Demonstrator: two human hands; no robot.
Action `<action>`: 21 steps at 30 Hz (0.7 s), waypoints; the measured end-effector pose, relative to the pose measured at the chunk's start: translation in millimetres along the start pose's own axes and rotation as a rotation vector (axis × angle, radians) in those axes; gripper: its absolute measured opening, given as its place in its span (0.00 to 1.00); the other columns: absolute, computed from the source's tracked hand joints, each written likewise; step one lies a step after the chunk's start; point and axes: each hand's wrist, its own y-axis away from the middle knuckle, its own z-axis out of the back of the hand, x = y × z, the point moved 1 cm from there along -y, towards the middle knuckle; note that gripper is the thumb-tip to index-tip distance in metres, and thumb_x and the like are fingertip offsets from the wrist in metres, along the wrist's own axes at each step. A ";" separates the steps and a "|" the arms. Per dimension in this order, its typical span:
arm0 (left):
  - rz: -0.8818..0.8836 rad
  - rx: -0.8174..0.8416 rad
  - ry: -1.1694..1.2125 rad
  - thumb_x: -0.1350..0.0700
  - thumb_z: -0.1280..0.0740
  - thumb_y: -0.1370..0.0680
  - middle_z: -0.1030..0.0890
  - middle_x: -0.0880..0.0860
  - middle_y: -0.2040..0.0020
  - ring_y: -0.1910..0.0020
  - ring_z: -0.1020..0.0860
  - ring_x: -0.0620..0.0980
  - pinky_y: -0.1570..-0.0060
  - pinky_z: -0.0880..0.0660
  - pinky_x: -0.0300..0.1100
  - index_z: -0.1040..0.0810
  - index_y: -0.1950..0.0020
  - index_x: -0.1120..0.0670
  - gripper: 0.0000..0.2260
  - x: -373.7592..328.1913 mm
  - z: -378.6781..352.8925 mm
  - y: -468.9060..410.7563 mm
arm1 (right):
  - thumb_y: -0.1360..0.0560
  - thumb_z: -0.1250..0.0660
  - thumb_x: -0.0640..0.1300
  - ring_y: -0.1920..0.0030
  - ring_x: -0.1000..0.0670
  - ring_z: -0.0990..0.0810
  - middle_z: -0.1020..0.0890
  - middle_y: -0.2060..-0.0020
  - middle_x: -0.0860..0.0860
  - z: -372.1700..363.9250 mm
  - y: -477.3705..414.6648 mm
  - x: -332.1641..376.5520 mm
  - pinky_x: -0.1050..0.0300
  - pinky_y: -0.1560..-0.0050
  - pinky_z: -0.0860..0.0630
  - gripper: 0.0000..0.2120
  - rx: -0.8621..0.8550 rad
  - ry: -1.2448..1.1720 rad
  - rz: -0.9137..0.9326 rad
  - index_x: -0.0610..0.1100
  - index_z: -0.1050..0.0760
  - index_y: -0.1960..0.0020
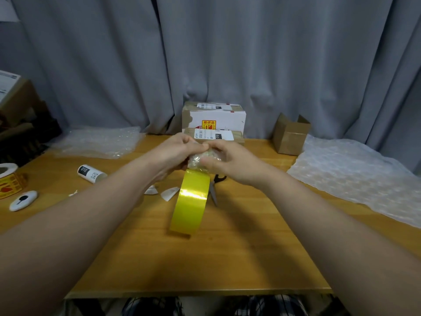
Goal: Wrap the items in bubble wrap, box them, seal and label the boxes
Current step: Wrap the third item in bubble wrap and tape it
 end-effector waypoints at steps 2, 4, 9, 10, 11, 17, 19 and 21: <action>-0.026 -0.082 -0.062 0.53 0.29 0.27 0.22 0.52 0.60 0.66 0.23 0.44 0.68 0.27 0.38 0.29 0.52 0.53 0.11 2.3 -2.2 2.5 | 0.21 0.37 0.50 0.46 0.52 0.21 0.18 0.48 0.50 -4.7 -1.7 -6.4 0.54 0.43 0.25 0.11 -0.075 -0.128 -0.042 0.46 0.22 0.43; -0.041 -0.112 -0.084 0.51 0.26 0.29 0.21 0.53 0.54 0.59 0.22 0.48 0.61 0.24 0.42 0.30 0.50 0.52 0.15 6.3 -1.4 4.0 | 0.21 0.36 0.47 0.44 0.50 0.20 0.17 0.48 0.48 -7.0 -3.6 -15.1 0.50 0.41 0.24 0.11 -0.126 -0.161 -0.037 0.44 0.21 0.43; -0.039 -0.023 -0.015 0.49 0.26 0.30 0.20 0.55 0.52 0.58 0.21 0.48 0.59 0.22 0.42 0.29 0.46 0.55 0.20 5.2 3.5 8.5 | 0.21 0.37 0.34 0.44 0.50 0.20 0.19 0.44 0.45 -5.8 -0.5 -26.4 0.60 0.47 0.23 0.14 -0.121 -0.379 -0.057 0.39 0.24 0.37; -0.048 -0.009 -0.008 0.49 0.26 0.30 0.20 0.54 0.52 0.59 0.21 0.48 0.60 0.23 0.40 0.29 0.46 0.56 0.20 4.1 2.6 9.1 | 0.21 0.38 0.35 0.47 0.50 0.20 0.19 0.45 0.45 -5.2 0.0 -26.1 0.61 0.49 0.23 0.13 -0.132 -0.431 -0.073 0.41 0.24 0.38; -0.051 0.003 -0.008 0.49 0.26 0.31 0.20 0.54 0.53 0.60 0.21 0.47 0.62 0.23 0.40 0.30 0.46 0.55 0.20 3.4 1.4 9.5 | 0.21 0.38 0.36 0.49 0.50 0.19 0.19 0.46 0.45 -5.2 -0.3 -24.8 0.60 0.51 0.24 0.12 -0.141 -0.482 -0.108 0.44 0.24 0.39; -0.018 -0.066 0.028 0.41 0.35 0.25 0.21 0.53 0.51 0.57 0.21 0.47 0.57 0.23 0.42 0.34 0.36 0.54 0.24 4.1 -3.4 9.7 | 0.19 0.41 0.48 0.61 0.49 0.22 0.20 0.59 0.45 -6.1 -7.1 -17.1 0.59 0.63 0.24 0.12 -0.059 -0.348 -0.185 0.42 0.22 0.49; 0.016 -0.018 0.004 0.41 0.35 0.25 0.21 0.51 0.45 0.49 0.20 0.47 0.47 0.22 0.45 0.34 0.33 0.52 0.25 6.1 -0.7 14.5 | 0.19 0.40 0.46 0.65 0.50 0.22 0.20 0.62 0.46 -6.3 -10.2 -17.5 0.62 0.68 0.26 0.13 -0.158 -0.344 -0.224 0.39 0.22 0.51; 0.062 0.161 -0.091 0.47 0.31 0.26 0.21 0.49 0.42 0.46 0.20 0.48 0.45 0.23 0.46 0.32 0.34 0.49 0.23 12.6 -1.4 24.3 | 0.19 0.40 0.46 0.64 0.50 0.23 0.21 0.62 0.47 -10.5 -12.9 -21.3 0.62 0.68 0.26 0.13 -0.274 -0.398 -0.307 0.38 0.22 0.53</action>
